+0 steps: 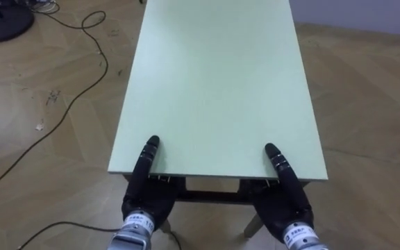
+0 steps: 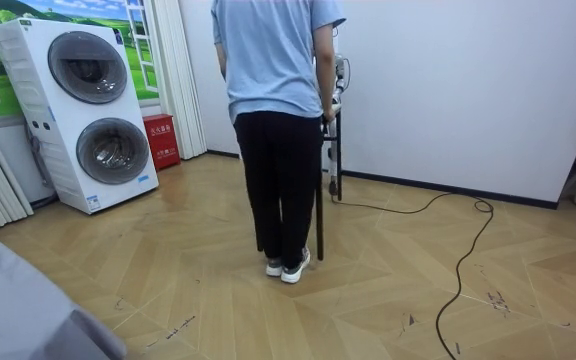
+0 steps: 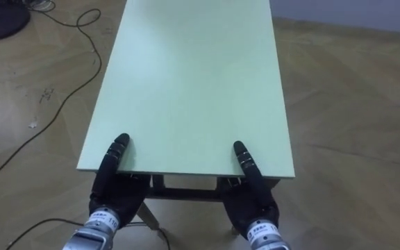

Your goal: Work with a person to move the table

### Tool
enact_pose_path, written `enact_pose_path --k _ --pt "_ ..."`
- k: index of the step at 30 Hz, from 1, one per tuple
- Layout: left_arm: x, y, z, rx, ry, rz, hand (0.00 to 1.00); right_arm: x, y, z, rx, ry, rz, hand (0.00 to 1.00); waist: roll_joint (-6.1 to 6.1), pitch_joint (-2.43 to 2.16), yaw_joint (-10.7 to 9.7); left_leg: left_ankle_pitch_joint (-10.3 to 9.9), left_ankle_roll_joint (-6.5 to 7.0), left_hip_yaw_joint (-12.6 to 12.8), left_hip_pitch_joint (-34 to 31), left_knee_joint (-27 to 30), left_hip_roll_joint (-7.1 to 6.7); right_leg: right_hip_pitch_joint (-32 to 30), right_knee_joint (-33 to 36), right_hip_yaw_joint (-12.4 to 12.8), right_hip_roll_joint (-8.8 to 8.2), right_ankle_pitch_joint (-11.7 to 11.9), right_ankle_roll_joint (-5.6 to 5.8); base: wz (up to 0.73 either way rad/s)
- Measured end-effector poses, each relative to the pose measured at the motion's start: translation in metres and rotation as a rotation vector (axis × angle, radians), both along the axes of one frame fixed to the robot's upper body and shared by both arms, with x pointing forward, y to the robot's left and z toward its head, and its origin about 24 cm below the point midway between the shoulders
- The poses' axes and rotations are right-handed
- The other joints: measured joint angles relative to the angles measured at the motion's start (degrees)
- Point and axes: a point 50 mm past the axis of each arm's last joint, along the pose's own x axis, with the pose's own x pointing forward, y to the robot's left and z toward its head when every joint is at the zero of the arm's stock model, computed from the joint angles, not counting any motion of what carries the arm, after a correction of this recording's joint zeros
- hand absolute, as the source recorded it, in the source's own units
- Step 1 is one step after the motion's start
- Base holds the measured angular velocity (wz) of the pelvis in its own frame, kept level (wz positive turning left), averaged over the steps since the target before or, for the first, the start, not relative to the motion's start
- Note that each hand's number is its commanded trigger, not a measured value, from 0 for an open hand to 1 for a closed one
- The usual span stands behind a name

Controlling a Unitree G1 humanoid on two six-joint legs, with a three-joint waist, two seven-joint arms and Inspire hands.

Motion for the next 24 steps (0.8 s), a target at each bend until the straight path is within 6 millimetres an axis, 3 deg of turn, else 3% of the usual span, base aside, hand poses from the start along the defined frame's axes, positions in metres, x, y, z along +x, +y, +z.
enact_pose_path --k 6,10,15,17,19,20,22,24 --pt "-0.004 0.000 -0.002 -0.003 0.013 0.004 1.00 -0.003 0.000 -0.002 -0.002 0.011 -0.001 1.00 -0.35 0.22 1.2 0.0 0.09 -0.2 1.3 -0.3 -0.76 0.8 0.8 0.3 -0.80 -0.4 0.62 0.04" --pt "-0.004 0.001 -0.003 0.000 0.017 0.006 1.00 -0.004 0.002 -0.002 0.000 0.011 0.004 1.00 -1.86 0.81 2.5 0.4 0.46 -0.3 1.5 -0.6 -0.65 0.7 0.6 0.3 -1.01 -0.6 0.65 -0.01" --pt "-0.004 0.003 0.000 0.005 0.010 0.008 1.00 -0.003 0.004 -0.002 0.006 0.008 0.000 1.00 -2.21 0.71 3.7 0.6 0.60 -1.2 0.3 0.1 -0.70 -0.2 1.7 0.0 -0.97 -0.5 0.42 0.06" --pt "-0.003 0.003 0.001 0.011 0.008 0.007 1.00 -0.004 0.005 -0.002 0.009 0.009 -0.004 1.00 -2.06 0.66 3.4 1.1 0.74 -2.6 -0.5 0.1 -1.21 -0.1 2.2 -1.3 -0.85 -0.5 0.41 0.40" --pt "-0.002 0.003 0.003 0.023 0.005 -0.004 1.00 -0.008 0.006 -0.004 0.026 0.018 -0.022 1.00 -2.01 0.67 2.1 2.0 0.91 -5.8 -1.1 -0.3 -2.46 0.6 2.1 -2.5 -0.74 -0.8 0.67 0.69" --pt "-0.001 0.003 0.003 0.028 0.002 -0.010 1.00 -0.008 0.006 -0.004 0.032 0.021 -0.027 1.00 -1.95 0.67 1.1 2.3 0.92 -7.5 -1.4 -0.5 -3.07 1.0 1.9 -2.4 -0.47 -1.0 0.68 1.11" --pt "0.006 -0.003 0.008 0.033 -0.008 -0.047 1.00 -0.007 0.002 -0.002 0.037 0.004 -0.059 1.00 -1.92 0.65 -1.4 5.4 0.87 -13.5 -1.7 -3.1 -6.06 0.8 1.3 1.3 0.73 -2.0 0.12 1.17" --pt "0.007 -0.004 0.009 0.030 -0.009 -0.045 1.00 -0.006 0.001 0.000 0.033 -0.006 -0.064 1.00 -1.89 0.63 -1.2 7.3 0.49 -14.8 -1.1 -5.9 -6.55 0.2 0.5 0.3 0.72 -2.0 -0.02 0.45"
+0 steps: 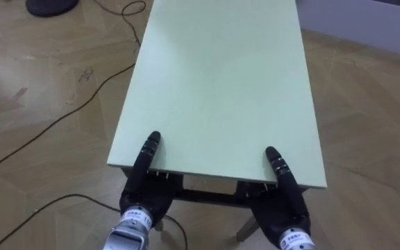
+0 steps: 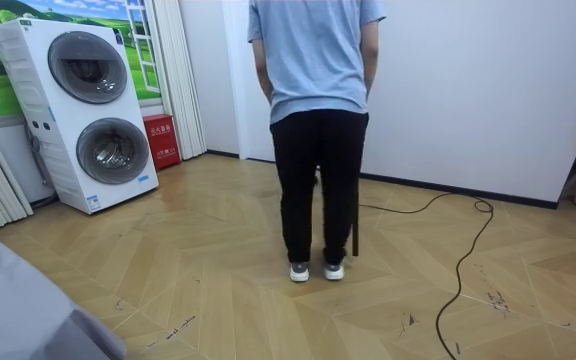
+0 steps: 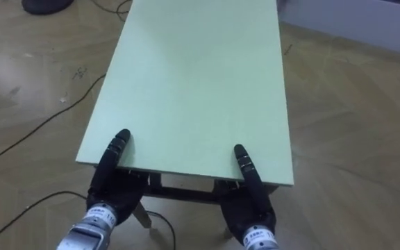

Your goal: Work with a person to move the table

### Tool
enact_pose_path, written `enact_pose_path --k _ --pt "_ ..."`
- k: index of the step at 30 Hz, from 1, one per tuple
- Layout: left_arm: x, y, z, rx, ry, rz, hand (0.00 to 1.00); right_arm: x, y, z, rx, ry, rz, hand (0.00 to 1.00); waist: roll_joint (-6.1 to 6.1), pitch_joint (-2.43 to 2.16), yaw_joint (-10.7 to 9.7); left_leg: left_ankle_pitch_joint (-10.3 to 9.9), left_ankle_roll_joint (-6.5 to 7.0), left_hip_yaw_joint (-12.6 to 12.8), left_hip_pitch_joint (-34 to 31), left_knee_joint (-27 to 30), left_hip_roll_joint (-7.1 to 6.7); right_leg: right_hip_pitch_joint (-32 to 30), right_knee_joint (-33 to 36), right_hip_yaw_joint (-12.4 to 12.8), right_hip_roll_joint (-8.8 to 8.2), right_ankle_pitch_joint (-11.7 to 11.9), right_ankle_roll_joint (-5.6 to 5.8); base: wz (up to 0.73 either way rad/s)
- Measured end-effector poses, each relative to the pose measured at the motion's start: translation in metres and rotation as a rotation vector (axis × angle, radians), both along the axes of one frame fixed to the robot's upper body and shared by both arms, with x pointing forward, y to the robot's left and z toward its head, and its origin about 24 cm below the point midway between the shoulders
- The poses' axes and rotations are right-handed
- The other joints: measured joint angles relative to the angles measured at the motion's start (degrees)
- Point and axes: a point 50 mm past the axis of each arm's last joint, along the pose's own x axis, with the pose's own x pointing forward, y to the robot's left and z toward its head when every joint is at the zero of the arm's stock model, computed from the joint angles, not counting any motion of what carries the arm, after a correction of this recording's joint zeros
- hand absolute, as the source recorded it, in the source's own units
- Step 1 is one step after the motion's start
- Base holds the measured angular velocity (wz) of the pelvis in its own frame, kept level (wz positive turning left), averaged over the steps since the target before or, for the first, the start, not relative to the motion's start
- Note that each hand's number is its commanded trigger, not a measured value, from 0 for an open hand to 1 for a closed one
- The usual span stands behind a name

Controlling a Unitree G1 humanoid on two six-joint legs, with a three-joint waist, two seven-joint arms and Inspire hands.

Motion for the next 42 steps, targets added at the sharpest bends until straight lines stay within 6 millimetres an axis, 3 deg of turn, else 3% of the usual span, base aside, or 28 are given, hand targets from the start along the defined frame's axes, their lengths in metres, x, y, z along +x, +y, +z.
enact_pose_path --k 2,6,8,9,10,12,13,14,15,16,17,18,19,20,21,22,25,27,30,35,38,40,42 --pt "-0.002 0.001 -0.002 -0.015 0.012 0.007 1.00 0.000 0.000 0.001 -0.013 -0.003 0.006 1.00 0.00 0.00 0.4 0.5 0.06 -0.3 -0.1 -0.2 0.15 0.1 -0.2 -0.9 0.12 0.2 -0.45 0.15" --pt "-0.004 -0.003 -0.002 -0.026 0.019 -0.005 1.00 -0.004 -0.003 0.001 -0.028 0.000 -0.001 1.00 -0.02 0.02 0.3 1.8 -0.90 -4.1 -0.5 -0.2 -0.18 1.6 -2.0 -0.9 2.52 0.7 -1.52 0.41" --pt "-0.003 -0.002 -0.002 -0.020 0.014 -0.007 1.00 -0.004 -0.002 0.001 -0.023 0.001 -0.003 1.00 0.01 0.01 0.8 2.5 -1.75 -5.0 -0.3 -0.6 -0.11 1.5 -2.2 -2.2 2.16 0.2 -2.11 0.26" --pt "-0.003 -0.002 -0.002 -0.017 0.013 -0.003 1.00 -0.005 -0.002 0.001 -0.021 0.004 -0.002 1.00 -0.04 0.03 1.0 2.1 -2.14 -3.7 -0.6 0.3 -0.06 1.7 -2.2 -4.7 1.40 0.3 -2.73 0.14" --pt "-0.004 -0.001 -0.002 -0.014 0.014 0.004 1.00 -0.005 -0.001 0.001 -0.018 0.006 0.003 1.00 -0.32 0.04 0.9 -2.6 -1.52 0.8 -1.9 7.2 0.61 2.0 -2.4 -7.7 0.16 0.4 -2.50 0.07" --pt "-0.008 0.003 -0.002 -0.017 0.014 0.023 1.00 -0.007 0.005 0.000 -0.012 0.004 0.019 1.00 0.12 -0.05 1.1 -8.6 -0.79 4.9 -3.4 15.6 2.36 2.9 -2.6 -10.5 0.58 1.0 -2.10 0.13" --pt "-0.009 0.002 -0.002 -0.018 0.013 0.007 1.00 -0.010 0.006 -0.002 -0.010 0.008 0.008 1.00 0.47 0.02 0.9 -8.6 -0.60 1.4 -3.4 14.6 1.31 3.0 -1.4 -10.9 1.73 0.9 -2.07 0.51" --pt "-0.009 0.001 -0.003 -0.015 0.014 -0.008 1.00 -0.013 0.005 -0.003 -0.010 0.009 -0.001 1.00 0.49 0.00 0.7 -8.1 -0.96 -3.0 -2.7 13.5 0.34 2.8 -0.5 -9.8 1.94 0.9 -2.11 0.87" --pt "-0.010 -0.002 -0.002 -0.006 0.011 -0.025 1.00 -0.016 0.001 -0.004 -0.012 0.006 -0.012 1.00 0.58 -0.06 0.1 -6.5 -2.89 -12.1 -0.4 9.8 -0.97 1.5 1.2 -2.3 3.01 1.2 -2.80 1.06" --pt "-0.007 -0.003 -0.001 -0.004 0.000 -0.030 1.00 -0.016 0.001 -0.003 -0.010 -0.006 -0.017 1.00 0.29 -0.34 -1.0 -3.0 -5.40 -18.9 0.6 4.3 -2.06 -0.3 -3.6 11.2 6.39 2.8 -4.97 1.12" --pt "-0.003 -0.001 0.001 -0.002 -0.012 -0.021 1.00 -0.014 0.001 0.000 -0.009 -0.022 -0.015 1.00 -0.71 -0.76 -1.9 -1.0 -6.38 -19.7 0.1 1.7 -2.69 -1.3 -5.6 15.3 6.45 3.6 -7.04 0.88" --pt "0.000 -0.002 0.002 -0.022 -0.016 0.004 1.00 -0.007 -0.001 0.005 -0.022 -0.048 0.006 1.00 -0.26 -0.79 -2.4 -2.9 -4.47 -10.2 -1.4 5.0 -0.59 -2.7 -4.5 11.1 5.19 4.2 -7.18 0.33" --pt "-0.005 0.001 -0.001 -0.035 -0.003 0.017 1.00 -0.006 0.001 0.004 -0.025 -0.040 0.021 1.00 -0.25 -0.77 -2.7 -8.4 -3.45 0.1 -1.3 12.6 2.08 -2.3 -4.6 7.5 4.74 4.6 -7.41 0.08" --pt "-0.007 0.001 -0.002 -0.044 0.001 0.016 1.00 -0.007 0.000 0.004 -0.029 -0.036 0.020 1.00 -0.04 -0.72 -2.9 -10.6 -3.70 3.3 -0.9 15.8 3.58 -2.0 -4.8 5.5 4.76 4.6 -7.54 0.15" --pt "-0.008 -0.001 -0.003 -0.055 0.007 0.000 1.00 -0.006 -0.003 0.004 -0.039 -0.036 0.011 1.00 0.61 -0.60 -3.6 -13.3 -4.47 7.2 -0.3 20.1 6.29 -1.7 -4.8 1.8 5.16 4.6 -7.66 0.61" --pt "-0.006 -0.005 -0.002 -0.060 0.004 -0.013 1.00 -0.006 -0.005 0.004 -0.042 -0.038 0.003 1.00 1.24 -0.54 -4.8 -14.7 -5.25 8.6 0.6 21.1 8.35 -1.7 -4.7 -0.7 5.66 4.6 -7.87 0.79" --pt "0.003 -0.010 -0.003 -0.059 0.003 -0.039 1.00 -0.005 -0.009 0.004 -0.048 -0.039 -0.014 1.00 1.54 -0.44 -5.2 -15.8 -5.28 11.0 3.7 17.1 10.83 -1.4 -4.7 -4.9 5.87 4.0 -8.52 0.68" --pt "0.004 -0.010 -0.002 -0.054 -0.002 -0.041 1.00 -0.005 -0.009 0.004 -0.042 -0.036 -0.014 1.00 2.37 -0.32 -5.2 -15.7 -5.26 11.4 4.0 14.4 10.78 -1.9 -4.5 -6.6 5.72 3.8 -8.45 0.29" --pt "0.007 -0.010 0.000 -0.046 -0.014 -0.040 1.00 -0.003 -0.009 0.005 -0.037 -0.043 -0.021 1.00 3.60 -0.48 -4.9 -15.6 -5.24 11.6 4.9 10.4 10.46 -3.2 -2.6 -7.0 5.28 3.4 -8.32 0.18" --pt "0.006 -0.011 -0.003 -0.072 0.005 -0.030 1.00 0.000 -0.011 0.007 -0.065 -0.056 -0.001 1.00 3.47 -0.41 -4.5 -13.6 -4.96 11.7 6.2 6.6 8.80 -3.8 -1.5 -7.6 3.95 3.2 -8.06 0.08" --pt "0.003 -0.014 -0.007 -0.094 0.025 -0.020 1.00 0.001 -0.013 0.008 -0.084 -0.059 0.009 1.00 3.41 -0.41 -4.4 -13.3 -4.61 11.7 6.7 6.0 8.67 -4.2 0.5 -7.4 2.98 2.3 -6.38 0.05" --pt "0.002 -0.015 -0.007 -0.097 0.029 -0.019 1.00 0.001 -0.016 0.006 -0.085 -0.049 0.009 1.00 3.38 -0.39 -4.0 -13.1 -4.15 11.8 7.6 5.2 7.95 -4.6 2.8 -5.2 2.35 1.2 -2.80 0.07" --pt "0.002 -0.015 -0.007 -0.087 0.025 -0.017 1.00 0.001 -0.016 0.006 -0.080 -0.045 0.016 1.00 3.38 -0.40 -3.5 -12.9 -3.89 11.9 8.2 4.6 7.59 -4.7 3.6 -3.0 2.29 0.9 -1.72 0.05"
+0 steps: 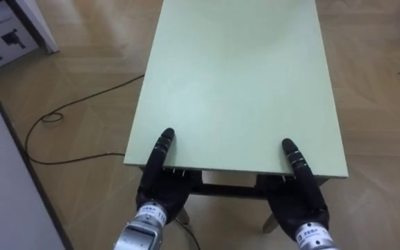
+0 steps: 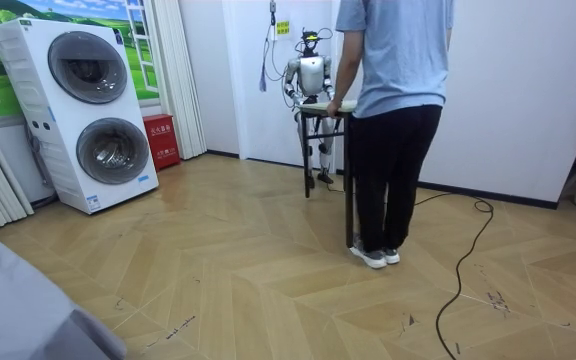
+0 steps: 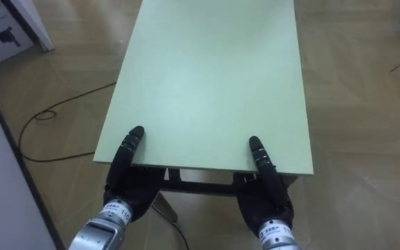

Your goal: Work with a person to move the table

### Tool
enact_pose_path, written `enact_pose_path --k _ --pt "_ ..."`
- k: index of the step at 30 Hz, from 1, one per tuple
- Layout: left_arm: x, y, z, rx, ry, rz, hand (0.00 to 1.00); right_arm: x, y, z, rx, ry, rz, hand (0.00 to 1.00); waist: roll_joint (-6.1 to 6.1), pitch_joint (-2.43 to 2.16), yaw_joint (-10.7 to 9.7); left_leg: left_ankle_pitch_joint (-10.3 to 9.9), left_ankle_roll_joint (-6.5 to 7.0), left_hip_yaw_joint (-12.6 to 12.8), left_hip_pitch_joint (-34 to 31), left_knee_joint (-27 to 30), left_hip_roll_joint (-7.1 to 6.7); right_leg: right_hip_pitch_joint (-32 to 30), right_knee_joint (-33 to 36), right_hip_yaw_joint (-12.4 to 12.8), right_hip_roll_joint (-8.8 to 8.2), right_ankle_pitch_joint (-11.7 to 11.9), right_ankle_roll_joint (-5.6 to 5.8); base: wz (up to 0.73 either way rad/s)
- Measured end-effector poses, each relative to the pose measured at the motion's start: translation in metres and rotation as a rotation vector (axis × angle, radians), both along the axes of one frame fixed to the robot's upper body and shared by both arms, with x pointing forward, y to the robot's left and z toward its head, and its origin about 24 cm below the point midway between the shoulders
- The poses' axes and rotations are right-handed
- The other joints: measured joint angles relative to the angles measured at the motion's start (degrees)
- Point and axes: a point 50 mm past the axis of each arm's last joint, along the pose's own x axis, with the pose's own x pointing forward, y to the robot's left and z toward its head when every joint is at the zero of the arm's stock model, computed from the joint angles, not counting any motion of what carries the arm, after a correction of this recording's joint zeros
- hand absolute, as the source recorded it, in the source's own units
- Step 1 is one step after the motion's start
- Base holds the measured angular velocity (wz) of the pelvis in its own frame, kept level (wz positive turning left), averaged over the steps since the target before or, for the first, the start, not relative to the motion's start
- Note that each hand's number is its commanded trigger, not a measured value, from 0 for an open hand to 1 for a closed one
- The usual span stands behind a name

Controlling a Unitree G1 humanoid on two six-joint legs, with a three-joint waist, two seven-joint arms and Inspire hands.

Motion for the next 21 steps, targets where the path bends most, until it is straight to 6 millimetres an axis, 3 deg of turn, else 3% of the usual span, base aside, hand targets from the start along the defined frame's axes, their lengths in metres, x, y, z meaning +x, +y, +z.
enact_pose_path --k 5,10,12,15,19,21 --pt "-0.0008 0.0010 -0.0003 0.013 -0.006 0.003 1.00 -0.0007 0.0009 -0.0019 0.015 0.014 0.010 1.00 0.20 -0.16 0.1 0.6 1.34 2.1 -0.6 -0.8 -1.27 -1.8 3.5 0.6 -2.28 -0.4 0.72 0.18" --pt "-0.0020 0.0007 -0.0032 0.015 0.009 -0.001 1.00 -0.0053 0.0020 -0.0034 0.009 0.024 0.000 1.00 -1.24 -0.08 -0.5 1.6 3.15 -0.3 0.0 -2.1 -3.20 -1.4 4.9 4.4 -3.74 -0.5 0.95 0.31" --pt "-0.0028 -0.0008 -0.0034 0.014 0.010 -0.008 1.00 -0.0070 0.0011 -0.0045 0.011 0.030 -0.008 1.00 -1.73 -0.05 -0.7 1.9 3.64 -1.2 0.2 -2.5 -4.01 -0.7 4.2 6.3 -3.73 -0.5 0.88 0.29" --pt "-0.0018 -0.0004 -0.0023 0.033 -0.001 -0.009 1.00 -0.0065 0.0017 -0.0041 0.014 0.027 -0.014 1.00 -1.91 -0.10 -0.5 1.9 4.24 -2.4 0.3 -2.6 -4.88 0.7 1.9 6.9 -3.59 -0.2 0.22 0.22" --pt "-0.0024 0.0052 -0.0021 0.066 -0.009 -0.006 1.00 -0.0091 0.0062 -0.0063 0.035 0.040 -0.013 1.00 -2.11 -0.06 0.6 2.2 4.77 -2.7 0.1 -2.5 -5.36 1.0 0.3 11.4 -2.35 0.1 -0.24 0.12" --pt "-0.0025 0.0049 -0.0017 0.066 -0.011 -0.008 1.00 -0.0089 0.0061 -0.0061 0.032 0.038 -0.015 1.00 -2.39 -0.04 1.5 2.3 4.94 -3.3 0.1 -2.4 -5.54 1.3 -0.1 11.3 -2.18 0.2 -0.24 0.11"
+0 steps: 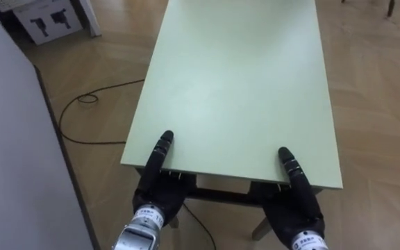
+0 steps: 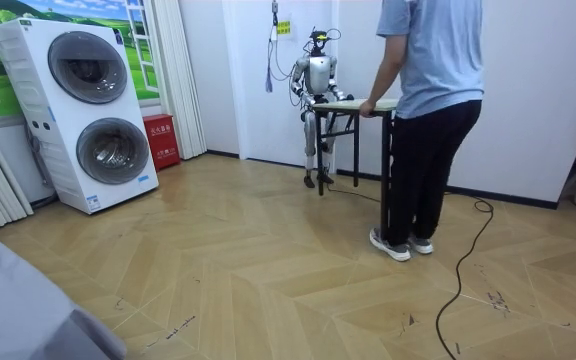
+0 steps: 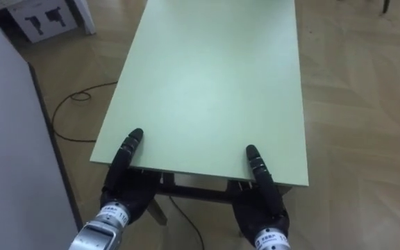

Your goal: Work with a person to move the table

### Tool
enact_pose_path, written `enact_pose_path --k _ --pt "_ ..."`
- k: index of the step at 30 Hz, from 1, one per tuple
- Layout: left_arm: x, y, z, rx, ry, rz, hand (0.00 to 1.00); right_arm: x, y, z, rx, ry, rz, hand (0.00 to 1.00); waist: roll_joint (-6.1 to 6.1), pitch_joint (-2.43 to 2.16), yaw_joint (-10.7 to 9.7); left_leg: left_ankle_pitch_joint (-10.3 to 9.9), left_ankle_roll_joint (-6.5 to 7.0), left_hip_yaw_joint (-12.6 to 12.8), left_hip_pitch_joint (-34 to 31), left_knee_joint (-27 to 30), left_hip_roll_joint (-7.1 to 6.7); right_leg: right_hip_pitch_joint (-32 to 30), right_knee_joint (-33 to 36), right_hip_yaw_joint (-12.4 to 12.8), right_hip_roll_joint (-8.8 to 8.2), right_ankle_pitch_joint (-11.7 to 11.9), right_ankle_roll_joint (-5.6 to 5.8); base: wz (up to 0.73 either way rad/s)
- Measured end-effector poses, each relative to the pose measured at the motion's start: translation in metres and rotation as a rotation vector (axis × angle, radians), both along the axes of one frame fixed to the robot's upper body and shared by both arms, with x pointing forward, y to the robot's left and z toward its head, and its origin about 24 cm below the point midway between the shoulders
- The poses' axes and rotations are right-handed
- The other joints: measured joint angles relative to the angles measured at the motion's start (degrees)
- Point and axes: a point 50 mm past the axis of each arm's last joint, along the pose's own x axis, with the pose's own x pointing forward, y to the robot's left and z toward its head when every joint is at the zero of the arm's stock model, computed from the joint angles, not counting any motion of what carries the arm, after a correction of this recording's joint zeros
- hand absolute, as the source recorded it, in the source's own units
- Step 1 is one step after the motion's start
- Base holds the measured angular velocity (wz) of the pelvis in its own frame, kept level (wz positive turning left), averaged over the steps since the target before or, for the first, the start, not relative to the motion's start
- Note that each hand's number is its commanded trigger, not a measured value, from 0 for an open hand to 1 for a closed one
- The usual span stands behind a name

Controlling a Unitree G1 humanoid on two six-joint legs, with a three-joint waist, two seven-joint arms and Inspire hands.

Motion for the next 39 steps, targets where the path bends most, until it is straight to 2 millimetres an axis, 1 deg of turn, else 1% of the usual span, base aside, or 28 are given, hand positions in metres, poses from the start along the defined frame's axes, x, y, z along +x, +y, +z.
enact_pose_path --k 1,2,3,4,8,11,13,16,18,20,22,24,25,27,32,36,39 --pt "0.000 0.001 0.000 0.004 0.001 0.001 1.00 0.000 0.000 0.000 -0.001 0.001 0.001 1.00 -0.48 0.01 0.6 0.0 -0.02 -0.3 0.0 0.1 0.05 0.4 -0.6 0.0 0.26 0.2 -0.10 0.11" --pt "0.000 0.002 0.000 0.007 0.002 0.003 1.00 -0.001 0.002 0.000 0.002 0.003 0.004 1.00 -0.79 0.04 0.7 0.0 -0.04 -0.4 0.0 0.1 0.14 0.6 -0.8 -0.1 0.31 0.2 -0.14 0.17" --pt "-0.002 0.005 -0.002 0.017 0.007 0.008 1.00 -0.002 0.005 -0.001 0.007 0.009 0.010 1.00 -1.42 0.18 0.7 0.0 -0.08 -0.9 -0.1 0.5 0.26 1.3 -1.7 -0.6 0.58 0.5 -0.30 0.24" --pt "-0.003 0.006 -0.002 0.020 0.009 0.008 1.00 -0.003 0.006 -0.003 0.011 0.015 0.007 1.00 -1.80 0.15 0.7 0.0 -0.12 -1.7 -0.5 1.1 0.30 1.8 -2.6 -1.1 0.88 0.8 -0.40 0.30" --pt "-0.001 0.004 0.000 0.018 -0.003 0.008 1.00 -0.001 0.005 -0.002 0.017 0.007 -0.001 1.00 -1.79 0.14 0.7 0.0 -0.16 -3.3 -1.9 2.4 0.22 2.4 -3.5 -1.9 1.43 1.1 -0.50 0.32" --pt "-0.001 0.003 0.001 0.029 -0.010 0.007 1.00 -0.002 0.006 -0.003 0.025 0.012 -0.003 1.00 -1.32 0.04 0.6 0.0 -0.18 -3.9 -3.7 3.9 0.20 2.0 -3.6 -2.6 2.09 1.1 -0.63 0.37" --pt "0.000 0.003 0.002 0.030 -0.017 0.005 1.00 -0.001 0.005 -0.003 0.022 -0.001 -0.009 1.00 -1.21 0.01 0.7 0.2 -0.40 -4.9 -4.7 4.8 -0.21 2.0 -3.7 -2.5 2.53 1.0 -1.02 0.38" --pt "-0.001 0.005 0.001 0.029 -0.012 0.010 1.00 -0.002 0.007 -0.003 0.021 -0.003 -0.005 1.00 -1.23 0.02 0.6 0.3 -0.58 -5.0 -5.8 5.8 -0.07 2.0 -3.7 -2.6 2.74 0.7 -1.66 0.33" --pt "-0.002 0.005 0.000 0.021 -0.003 0.014 1.00 -0.002 0.007 -0.003 0.017 -0.002 -0.004 1.00 -1.23 0.04 0.7 0.4 -0.74 -4.9 -6.2 5.9 0.06 2.0 -3.7 -3.4 2.88 0.8 -1.85 0.27" --pt "-0.001 0.003 0.001 0.018 -0.008 0.010 1.00 -0.001 0.006 -0.002 0.014 -0.006 -0.009 1.00 -1.16 0.05 0.7 0.5 -0.80 -4.2 -6.8 6.2 0.39 2.2 -3.9 -4.8 3.01 0.8 -2.15 0.33" --pt "0.000 0.003 0.002 0.014 -0.010 0.015 1.00 0.001 0.006 -0.001 0.012 -0.012 -0.005 1.00 -0.92 0.07 0.8 1.3 -0.31 0.6 -7.3 5.9 1.85 2.4 -4.4 -6.4 3.01 0.9 -2.54 0.31" --pt "-0.001 0.003 0.001 0.019 -0.010 0.011 1.00 0.000 0.005 -0.002 0.010 -0.006 -0.004 1.00 -0.60 0.11 0.9 2.1 -0.05 2.0 -7.3 5.3 1.95 2.4 -4.6 -7.5 2.83 0.8 -2.64 0.29" --pt "-0.001 0.003 0.001 0.019 -0.008 0.013 1.00 0.000 0.005 -0.002 0.011 -0.006 -0.003 1.00 -0.22 0.10 0.9 2.4 -0.09 1.6 -7.4 5.1 1.65 2.4 -4.6 -8.1 2.78 0.8 -2.71 0.26" --pt "-0.002 0.002 0.001 0.014 -0.008 0.018 1.00 0.001 0.004 -0.001 0.001 -0.015 0.001 1.00 0.17 0.03 1.0 2.8 -0.19 1.5 -7.4 4.6 1.63 2.5 -4.6 -8.7 2.78 0.7 -2.81 0.21" --pt "-0.004 0.005 -0.001 0.016 -0.001 0.039 1.00 0.002 0.009 -0.001 0.001 -0.019 0.028 1.00 0.31 0.08 0.6 3.8 -0.20 1.7 -7.7 3.5 1.66 2.7 -5.4 -11.1 2.81 0.7 -3.19 0.22" --pt "-0.004 0.003 0.000 0.002 -0.003 0.056 1.00 0.006 0.006 0.001 -0.018 -0.029 0.026 1.00 0.33 0.05 1.5 3.9 -0.05 1.9 -7.8 2.9 1.56 2.7 -5.3 -11.5 2.62 0.7 -3.15 0.07" --pt "-0.003 0.004 0.001 0.005 -0.008 0.067 1.00 0.008 0.008 0.002 -0.014 -0.022 0.036 1.00 0.51 0.00 2.0 4.1 0.20 2.8 -7.7 2.6 1.47 2.9 -5.4 -12.2 2.40 0.6 -2.96 0.11"
